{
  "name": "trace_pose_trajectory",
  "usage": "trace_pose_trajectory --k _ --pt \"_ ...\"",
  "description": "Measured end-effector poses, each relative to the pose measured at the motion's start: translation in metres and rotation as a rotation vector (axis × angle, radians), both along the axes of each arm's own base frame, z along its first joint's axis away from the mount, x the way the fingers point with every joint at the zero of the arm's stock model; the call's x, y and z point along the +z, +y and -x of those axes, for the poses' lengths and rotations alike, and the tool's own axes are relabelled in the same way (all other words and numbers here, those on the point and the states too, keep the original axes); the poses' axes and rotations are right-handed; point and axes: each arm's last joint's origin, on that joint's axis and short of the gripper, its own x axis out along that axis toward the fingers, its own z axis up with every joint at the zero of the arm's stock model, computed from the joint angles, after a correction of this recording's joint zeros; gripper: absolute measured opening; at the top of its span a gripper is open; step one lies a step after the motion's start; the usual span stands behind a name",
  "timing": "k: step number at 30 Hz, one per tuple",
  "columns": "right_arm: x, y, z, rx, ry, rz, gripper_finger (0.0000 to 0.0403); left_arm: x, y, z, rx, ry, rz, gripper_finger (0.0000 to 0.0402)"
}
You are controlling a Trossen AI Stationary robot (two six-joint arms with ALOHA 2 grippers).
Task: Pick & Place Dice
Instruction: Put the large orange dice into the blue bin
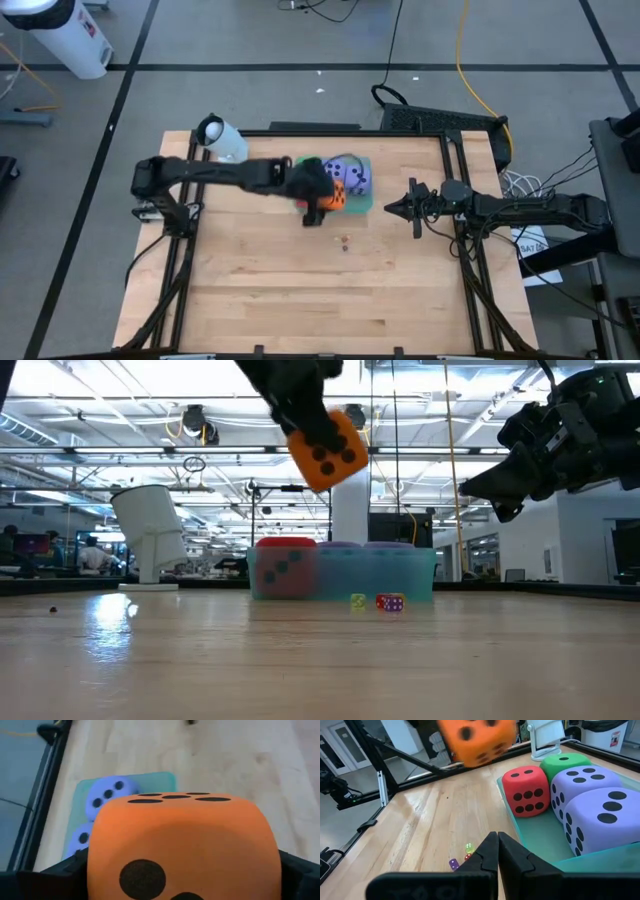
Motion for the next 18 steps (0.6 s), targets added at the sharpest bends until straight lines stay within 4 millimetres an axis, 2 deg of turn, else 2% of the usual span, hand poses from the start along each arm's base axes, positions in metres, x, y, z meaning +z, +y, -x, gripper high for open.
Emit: trace_pose_trajectory --k 4,7,11,18 --pt "-0.001 0.000 0.000 0.000 0.005 -0.001 0.0000 -0.018 0.022 -0.014 0.010 -0.002 0.033 0.0367" --pt "-0.001 0.000 0.000 0.001 0.008 0.002 0.0000 -0.027 0.027 -0.029 0.003 0.034 0.030 0.0373" --pt "-0.001 0.000 0.000 0.001 0.007 0.002 0.0000 -0.044 0.031 -0.045 0.000 0.168 -0.026 0.0375" --pt "-0.001 0.000 0.000 0.004 0.010 0.005 0.0000 -0.058 0.046 -0.051 0.022 0.306 -0.052 0.0376"
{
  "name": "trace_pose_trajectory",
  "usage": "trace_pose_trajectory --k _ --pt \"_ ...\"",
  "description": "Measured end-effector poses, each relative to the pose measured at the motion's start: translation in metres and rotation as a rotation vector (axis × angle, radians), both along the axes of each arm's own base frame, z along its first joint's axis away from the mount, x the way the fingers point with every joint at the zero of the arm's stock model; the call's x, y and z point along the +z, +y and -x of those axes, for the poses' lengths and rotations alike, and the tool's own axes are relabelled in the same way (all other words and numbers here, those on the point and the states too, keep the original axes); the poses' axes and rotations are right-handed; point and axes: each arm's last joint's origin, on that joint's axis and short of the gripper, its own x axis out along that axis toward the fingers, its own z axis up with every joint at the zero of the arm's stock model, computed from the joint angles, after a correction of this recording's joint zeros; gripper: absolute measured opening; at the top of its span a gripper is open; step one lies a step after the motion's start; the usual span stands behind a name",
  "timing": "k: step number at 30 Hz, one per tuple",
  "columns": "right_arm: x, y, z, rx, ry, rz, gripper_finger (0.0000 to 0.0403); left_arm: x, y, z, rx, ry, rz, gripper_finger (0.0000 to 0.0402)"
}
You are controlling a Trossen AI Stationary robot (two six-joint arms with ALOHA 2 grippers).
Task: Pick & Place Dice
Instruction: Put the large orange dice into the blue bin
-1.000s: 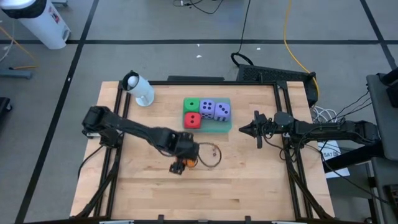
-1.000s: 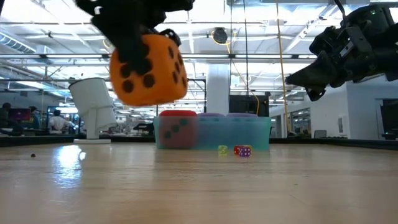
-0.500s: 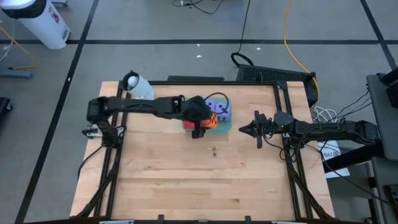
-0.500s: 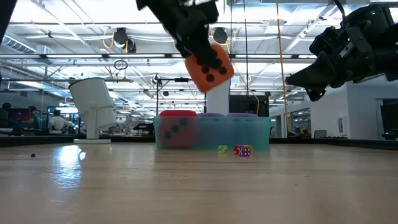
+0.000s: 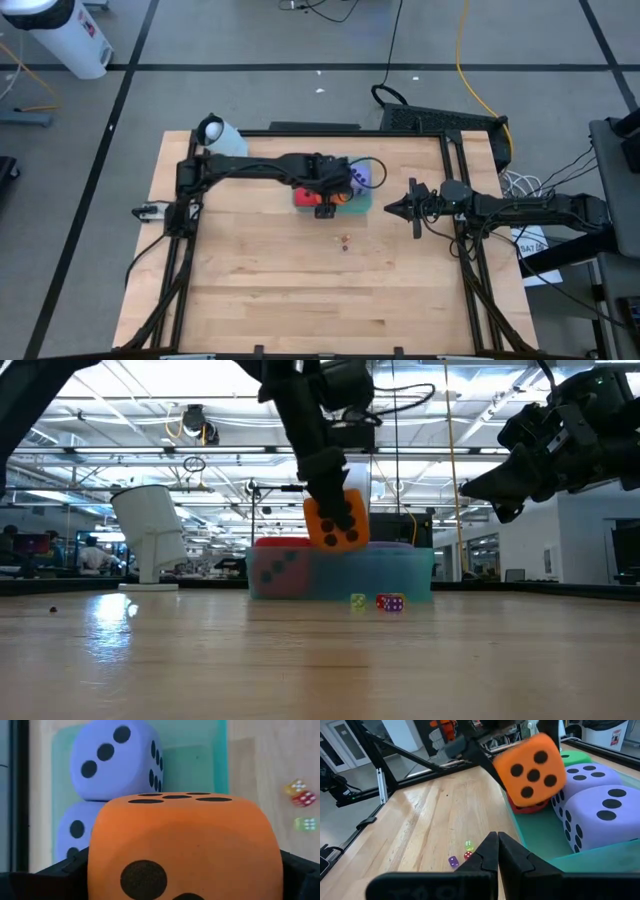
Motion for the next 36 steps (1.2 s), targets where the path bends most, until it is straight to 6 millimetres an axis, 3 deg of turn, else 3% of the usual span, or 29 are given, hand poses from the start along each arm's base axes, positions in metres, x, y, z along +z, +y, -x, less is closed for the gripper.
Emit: trace_pose_trajectory --k 18,31,36 --pt "0.001 0.000 0.000 -0.001 -0.006 0.001 0.0000 -0.048 0.006 -0.006 -0.022 0.170 0.067 0.0376" --pt "0.008 0.000 -0.003 -0.044 -0.080 0.019 0.0000 -0.055 0.022 -0.003 -0.016 0.180 0.078 0.0380" --pt "0.018 0.000 -0.019 -0.042 -0.052 0.074 0.0000 -0.055 0.024 -0.003 -0.029 0.178 0.072 0.0394"
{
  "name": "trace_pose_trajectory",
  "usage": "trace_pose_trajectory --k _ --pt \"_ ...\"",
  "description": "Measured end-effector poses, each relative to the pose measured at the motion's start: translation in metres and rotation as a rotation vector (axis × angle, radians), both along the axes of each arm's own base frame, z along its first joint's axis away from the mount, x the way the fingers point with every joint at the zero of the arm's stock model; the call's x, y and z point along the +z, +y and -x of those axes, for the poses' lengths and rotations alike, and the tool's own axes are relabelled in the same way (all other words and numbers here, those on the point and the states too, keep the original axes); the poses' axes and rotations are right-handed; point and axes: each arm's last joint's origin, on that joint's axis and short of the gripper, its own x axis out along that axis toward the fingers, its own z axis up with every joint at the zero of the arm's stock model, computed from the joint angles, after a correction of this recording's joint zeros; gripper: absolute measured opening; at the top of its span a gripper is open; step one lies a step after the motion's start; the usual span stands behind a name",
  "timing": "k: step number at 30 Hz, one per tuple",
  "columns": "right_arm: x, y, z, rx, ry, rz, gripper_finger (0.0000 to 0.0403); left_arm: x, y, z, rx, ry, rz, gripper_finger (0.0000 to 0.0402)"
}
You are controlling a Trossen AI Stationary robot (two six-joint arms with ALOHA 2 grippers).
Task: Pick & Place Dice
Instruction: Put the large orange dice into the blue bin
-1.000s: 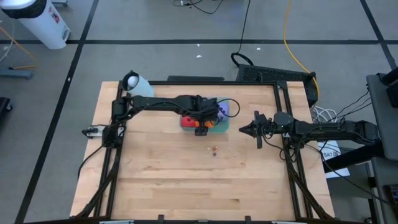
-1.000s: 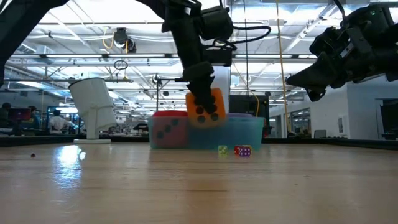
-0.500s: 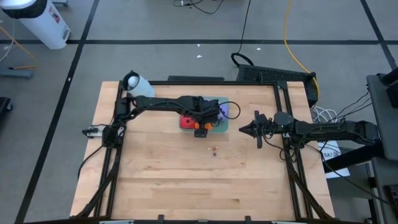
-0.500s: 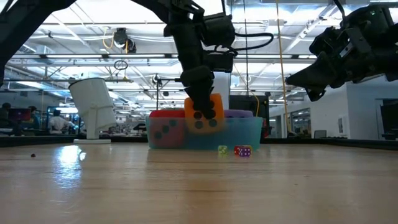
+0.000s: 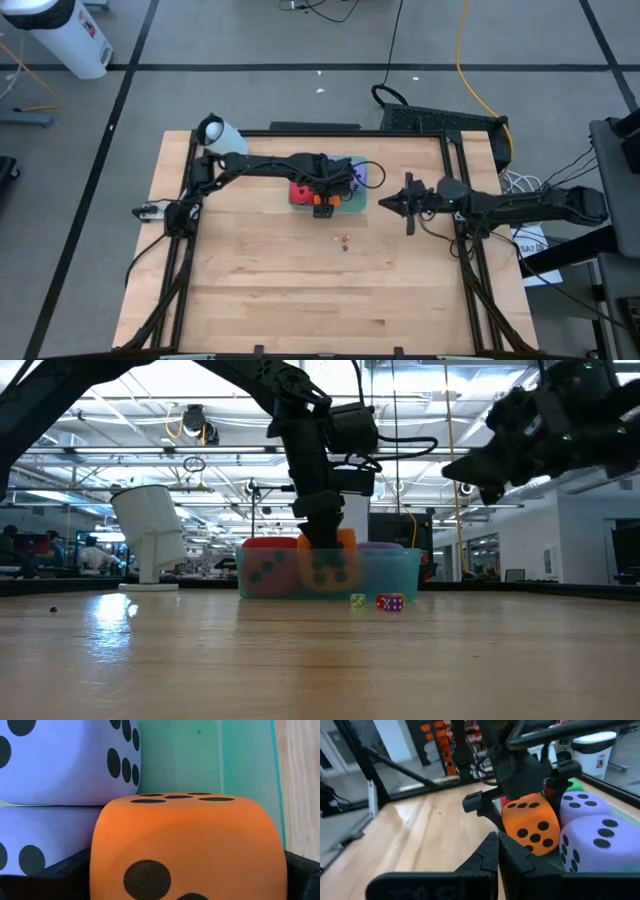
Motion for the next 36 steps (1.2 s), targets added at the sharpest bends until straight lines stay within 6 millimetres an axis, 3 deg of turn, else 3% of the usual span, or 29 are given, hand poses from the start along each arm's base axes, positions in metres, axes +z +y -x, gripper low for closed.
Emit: trace_pose_trajectory --k 5,12,20,26,36 --pt "0.006 0.000 -0.030 0.003 0.077 0.125 0.0000 0.000 0.000 0.000 -0.006 0.002 -0.002 0.0396" --pt "-0.014 0.002 -0.059 -0.032 0.102 0.245 0.0000 0.000 0.000 0.000 -0.005 0.002 -0.001 0.0397" --pt "-0.014 0.003 -0.061 -0.038 0.078 0.215 0.0000 0.009 0.001 -0.002 -0.004 0.003 0.011 0.0399" --pt "-0.014 0.003 -0.061 -0.036 0.078 0.216 0.0000 0.028 0.000 -0.005 -0.014 0.007 0.007 0.0400" --pt "-0.015 0.003 -0.061 -0.032 0.090 0.215 0.0000 0.028 0.000 -0.003 -0.003 0.009 0.060 0.0400"
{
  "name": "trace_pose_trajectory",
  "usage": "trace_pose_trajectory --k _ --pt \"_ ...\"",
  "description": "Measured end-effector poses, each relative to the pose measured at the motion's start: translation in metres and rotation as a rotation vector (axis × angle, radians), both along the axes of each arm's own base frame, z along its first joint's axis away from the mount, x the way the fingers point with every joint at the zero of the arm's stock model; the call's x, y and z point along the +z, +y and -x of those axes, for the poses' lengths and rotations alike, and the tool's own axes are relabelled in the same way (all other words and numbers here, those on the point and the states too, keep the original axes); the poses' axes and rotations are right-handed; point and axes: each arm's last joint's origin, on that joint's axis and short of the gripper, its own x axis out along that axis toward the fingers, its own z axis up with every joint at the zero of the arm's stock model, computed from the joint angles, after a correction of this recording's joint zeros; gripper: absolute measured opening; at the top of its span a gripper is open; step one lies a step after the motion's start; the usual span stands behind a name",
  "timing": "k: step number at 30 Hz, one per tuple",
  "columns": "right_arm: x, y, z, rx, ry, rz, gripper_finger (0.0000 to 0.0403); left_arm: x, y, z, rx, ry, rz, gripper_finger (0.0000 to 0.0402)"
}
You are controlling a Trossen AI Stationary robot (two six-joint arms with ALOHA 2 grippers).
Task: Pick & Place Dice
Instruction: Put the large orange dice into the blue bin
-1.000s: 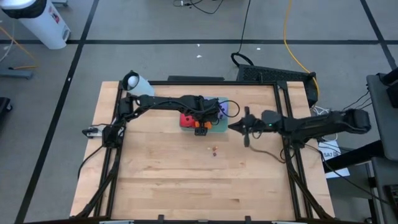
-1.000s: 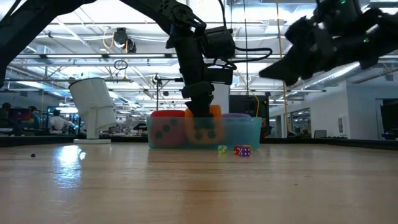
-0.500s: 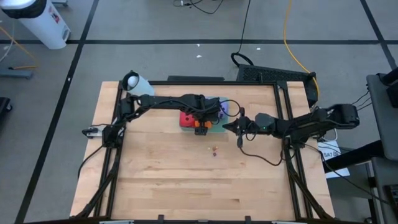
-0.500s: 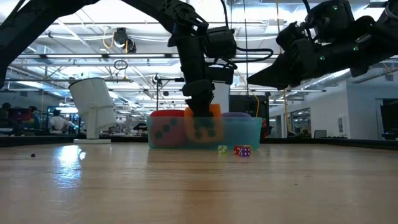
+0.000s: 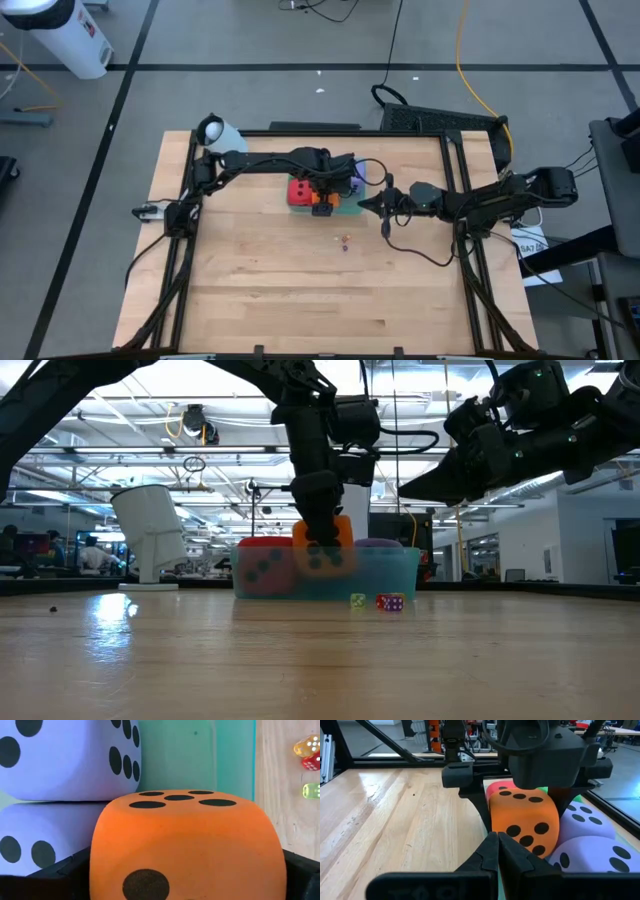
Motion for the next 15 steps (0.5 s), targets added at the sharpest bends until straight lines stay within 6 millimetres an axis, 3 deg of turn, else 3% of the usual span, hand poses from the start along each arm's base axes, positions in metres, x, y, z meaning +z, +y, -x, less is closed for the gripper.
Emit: trace_pose_trajectory --k 15 --pt "-0.024 -0.006 -0.029 -0.089 -0.011 0.161 0.0000 0.002 0.000 -0.004 -0.020 -0.042 -0.019 0.0400"
